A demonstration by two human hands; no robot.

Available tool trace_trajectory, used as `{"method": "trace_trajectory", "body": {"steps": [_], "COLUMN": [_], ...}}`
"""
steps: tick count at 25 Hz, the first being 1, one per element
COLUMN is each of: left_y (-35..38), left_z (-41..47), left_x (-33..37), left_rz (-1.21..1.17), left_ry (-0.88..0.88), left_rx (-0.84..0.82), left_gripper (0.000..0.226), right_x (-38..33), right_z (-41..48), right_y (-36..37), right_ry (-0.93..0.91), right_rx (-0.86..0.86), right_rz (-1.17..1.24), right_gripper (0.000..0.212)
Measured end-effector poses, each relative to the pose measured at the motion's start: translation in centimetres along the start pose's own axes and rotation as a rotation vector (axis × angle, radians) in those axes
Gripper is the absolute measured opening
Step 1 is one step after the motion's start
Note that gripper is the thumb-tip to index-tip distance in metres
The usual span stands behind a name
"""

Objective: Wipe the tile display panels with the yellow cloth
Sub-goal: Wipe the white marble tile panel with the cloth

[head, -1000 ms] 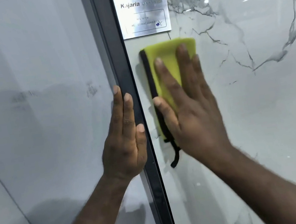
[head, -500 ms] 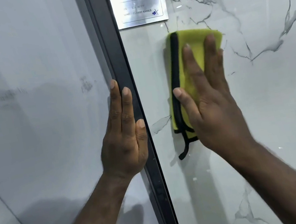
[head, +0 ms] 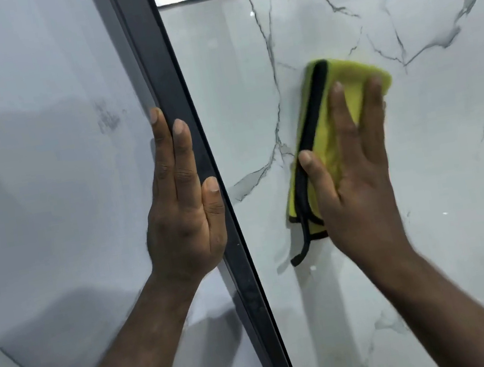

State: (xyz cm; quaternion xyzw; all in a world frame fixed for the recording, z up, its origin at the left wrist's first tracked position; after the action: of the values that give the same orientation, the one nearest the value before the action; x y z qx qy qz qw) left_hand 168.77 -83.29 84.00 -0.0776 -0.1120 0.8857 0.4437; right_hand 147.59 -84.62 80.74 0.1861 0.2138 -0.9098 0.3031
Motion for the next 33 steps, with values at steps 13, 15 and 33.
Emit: {"method": "trace_trajectory", "body": {"steps": [13, 15, 33], "left_y": [2.5, 3.5, 15.9], "left_z": [3.7, 4.4, 9.4], "left_x": [4.5, 5.1, 7.6], "left_rz": [0.507, 0.597, 0.559], "left_ry": [0.164, 0.213, 0.322], "left_rx": [-0.115, -0.168, -0.380], "left_gripper": [0.059, 0.062, 0.062], "right_x": [1.6, 1.2, 16.5], "right_z": [-1.4, -0.6, 2.0], "right_y": [-0.7, -1.1, -5.3], "right_ry": [-0.015, -0.098, 0.206], "right_rx": [-0.098, -0.152, -0.083], "right_rz": [-0.069, -0.081, -0.114], "right_gripper": [0.081, 0.081, 0.090]}}
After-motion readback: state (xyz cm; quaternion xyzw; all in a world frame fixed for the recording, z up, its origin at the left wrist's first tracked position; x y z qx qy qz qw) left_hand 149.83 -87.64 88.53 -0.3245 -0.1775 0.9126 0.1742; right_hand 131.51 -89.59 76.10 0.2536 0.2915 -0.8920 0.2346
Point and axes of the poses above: each hand's wrist, its own z-axis towards the middle knuckle, its own y-axis out of the palm, x = y × z, the point moved 6 cm from there along z, towards the middle knuckle, and after that the axes turned 14 degrees about -z, right-handed, at the moved point
